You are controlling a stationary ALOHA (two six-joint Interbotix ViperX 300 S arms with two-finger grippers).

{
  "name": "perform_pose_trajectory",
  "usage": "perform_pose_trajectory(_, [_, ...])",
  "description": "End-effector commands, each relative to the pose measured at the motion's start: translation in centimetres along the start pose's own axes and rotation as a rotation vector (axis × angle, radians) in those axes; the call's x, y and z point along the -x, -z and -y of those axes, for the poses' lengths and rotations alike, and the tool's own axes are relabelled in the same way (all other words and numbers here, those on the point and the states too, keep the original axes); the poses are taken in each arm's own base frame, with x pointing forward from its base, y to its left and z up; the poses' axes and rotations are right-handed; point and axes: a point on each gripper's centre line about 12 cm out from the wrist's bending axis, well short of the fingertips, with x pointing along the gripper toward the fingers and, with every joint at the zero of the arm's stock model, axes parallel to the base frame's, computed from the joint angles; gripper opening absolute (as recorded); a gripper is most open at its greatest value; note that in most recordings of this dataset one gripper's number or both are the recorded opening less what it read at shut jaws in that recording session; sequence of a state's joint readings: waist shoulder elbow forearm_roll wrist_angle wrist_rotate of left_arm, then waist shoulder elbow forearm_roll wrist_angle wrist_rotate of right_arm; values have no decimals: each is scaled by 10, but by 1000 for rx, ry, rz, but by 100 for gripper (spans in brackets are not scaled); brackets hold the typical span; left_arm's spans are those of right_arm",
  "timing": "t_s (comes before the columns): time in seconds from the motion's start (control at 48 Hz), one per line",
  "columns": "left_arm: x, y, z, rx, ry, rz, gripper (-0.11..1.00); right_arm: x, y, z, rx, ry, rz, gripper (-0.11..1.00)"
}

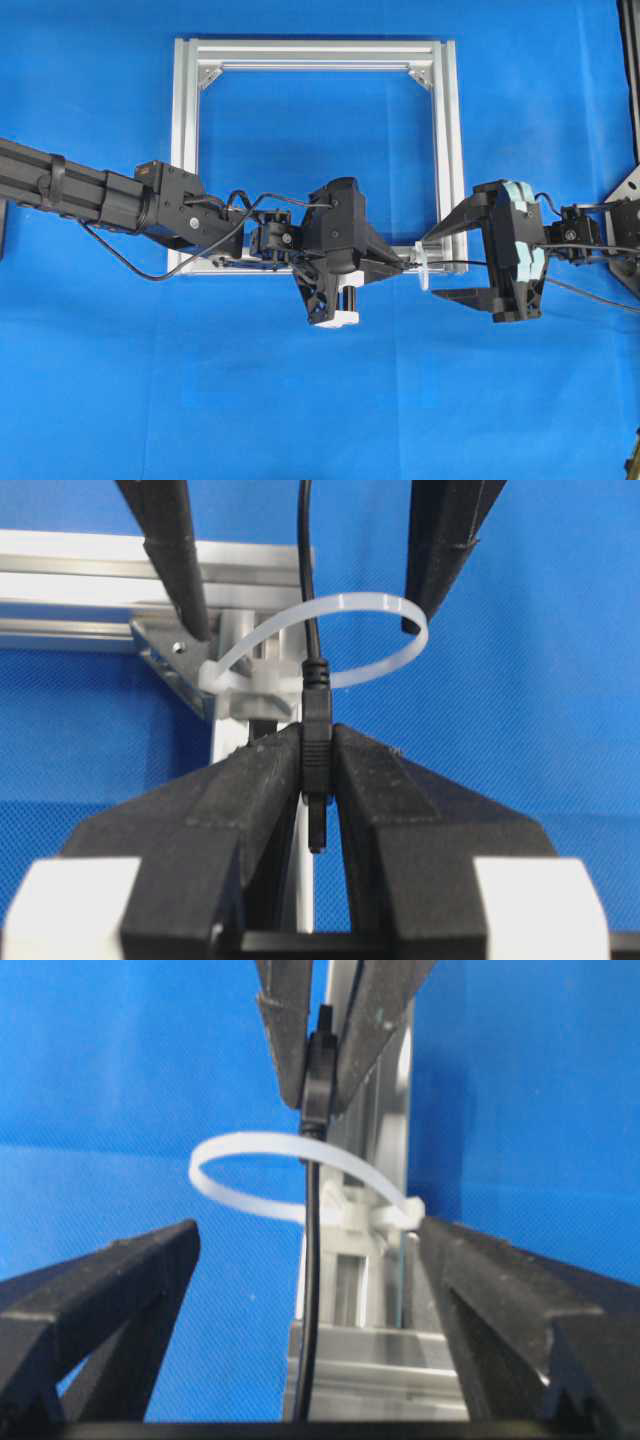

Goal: Insert the wire through the string loop located on the right side.
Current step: 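Open the right gripper to release the cable, then pull the plug leftward with the left gripper, drawing cable through the loop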

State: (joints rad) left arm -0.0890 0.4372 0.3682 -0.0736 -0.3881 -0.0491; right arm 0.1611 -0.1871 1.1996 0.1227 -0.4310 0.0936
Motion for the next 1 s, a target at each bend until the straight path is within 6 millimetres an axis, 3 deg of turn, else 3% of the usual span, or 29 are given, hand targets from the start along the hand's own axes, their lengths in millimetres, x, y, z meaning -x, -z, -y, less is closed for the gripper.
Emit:
perform_pose_trajectory(0.0, [3, -17, 3, 0, 5, 41, 8, -1, -7, -1, -2, -3, 21, 96])
perform_pose_trajectory(0.292, [30, -13, 1, -6, 4, 20, 8, -1, -8, -1, 1, -4, 24, 96])
perform_pose_trajectory(0.542, [83, 5, 1, -9, 6, -25, 8, -2, -11, -2, 4, -6, 32, 96])
perform_pose_trajectory(0.979, [167, 58, 1, -6, 21, -84, 8, -3, -14, -3, 3, -7, 39, 96])
